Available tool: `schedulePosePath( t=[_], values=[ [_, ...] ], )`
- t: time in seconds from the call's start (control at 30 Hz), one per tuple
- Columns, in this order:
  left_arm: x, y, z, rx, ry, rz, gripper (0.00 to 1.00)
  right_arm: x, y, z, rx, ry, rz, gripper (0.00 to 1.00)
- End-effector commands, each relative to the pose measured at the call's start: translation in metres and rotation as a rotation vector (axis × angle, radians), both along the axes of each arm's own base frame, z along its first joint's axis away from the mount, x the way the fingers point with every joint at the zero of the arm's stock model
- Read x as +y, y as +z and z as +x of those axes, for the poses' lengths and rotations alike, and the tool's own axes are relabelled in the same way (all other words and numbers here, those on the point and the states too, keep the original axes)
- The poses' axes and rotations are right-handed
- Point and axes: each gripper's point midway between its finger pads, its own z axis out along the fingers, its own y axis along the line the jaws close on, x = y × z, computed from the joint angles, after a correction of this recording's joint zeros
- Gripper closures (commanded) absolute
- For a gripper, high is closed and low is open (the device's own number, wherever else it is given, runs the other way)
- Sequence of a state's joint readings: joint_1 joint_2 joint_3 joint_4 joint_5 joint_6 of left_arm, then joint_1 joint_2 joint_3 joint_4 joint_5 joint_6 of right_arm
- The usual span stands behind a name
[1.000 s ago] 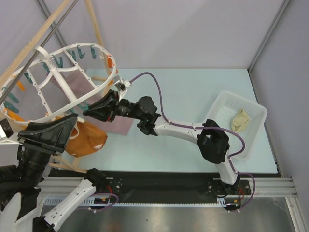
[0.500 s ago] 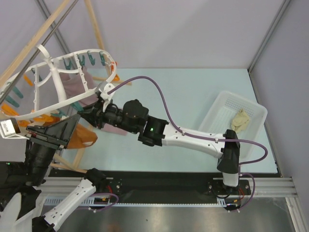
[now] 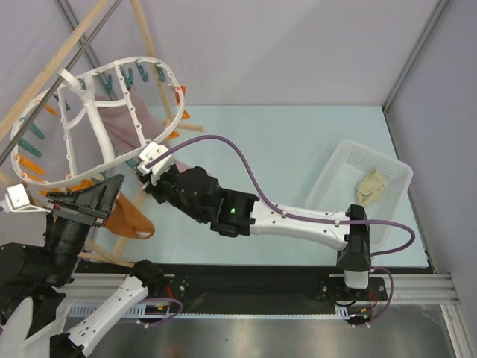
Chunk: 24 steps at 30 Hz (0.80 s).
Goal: Clip the socks to the hanger
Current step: Open the clamp at the hanger.
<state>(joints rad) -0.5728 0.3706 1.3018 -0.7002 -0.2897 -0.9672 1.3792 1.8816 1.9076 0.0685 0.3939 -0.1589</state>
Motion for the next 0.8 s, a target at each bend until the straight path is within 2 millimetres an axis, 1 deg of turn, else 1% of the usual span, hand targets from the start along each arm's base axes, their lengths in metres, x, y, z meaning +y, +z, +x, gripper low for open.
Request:
schedulePosePath(
  t=[0.0,0.03,0.07,0.13,0.17,0.27,0.3,0.37,0.5,0.67,0.7,0.77],
  values=[
    [0.002,-0.004,0.008,-0.008,0.043,0.074,0.43,-0.026,0.034,-0.002,-0.039,-0.031,0.015,1.0],
    [0.0,-0.005,0.01,-0.013,0.039,0.083,0.42,-0.026,0.033,-0.003,-0.038,-0.025,0.011,1.0],
    [-0.004,-0.011,0.014,-0.009,0.03,0.101,0.41,-0.026,0.035,-0.004,-0.037,-0.017,0.012,1.0],
    [-0.011,-0.007,0.014,-0.053,0.006,0.113,0.4,-0.028,0.044,-0.007,-0.031,0.001,0.033,1.0],
    [-0.014,-0.012,0.018,-0.047,0.005,0.133,0.39,-0.028,0.039,-0.01,-0.023,0.014,0.007,1.0],
    [-0.016,-0.02,0.024,-0.037,0.013,0.169,0.39,-0.032,0.046,-0.016,-0.005,0.038,0.022,1.0],
    [-0.016,-0.022,0.025,-0.036,0.017,0.176,0.39,-0.034,0.049,-0.019,0.001,0.054,0.027,1.0],
    [-0.016,-0.022,0.028,-0.055,0.022,0.184,0.41,-0.035,0.052,-0.02,0.005,0.065,0.037,1.0],
    [-0.014,-0.018,0.029,-0.084,0.041,0.201,0.44,-0.037,0.056,-0.023,0.013,0.085,0.042,1.0],
    [-0.012,-0.018,0.03,-0.09,0.055,0.217,0.5,-0.036,0.057,-0.02,0.032,0.101,0.048,1.0],
    [-0.012,-0.019,0.03,-0.084,0.056,0.22,0.49,-0.036,0.059,-0.021,0.033,0.106,0.054,1.0],
    [-0.01,-0.02,0.03,-0.081,0.062,0.223,0.43,-0.035,0.059,-0.02,0.045,0.117,0.059,1.0]
  ],
)
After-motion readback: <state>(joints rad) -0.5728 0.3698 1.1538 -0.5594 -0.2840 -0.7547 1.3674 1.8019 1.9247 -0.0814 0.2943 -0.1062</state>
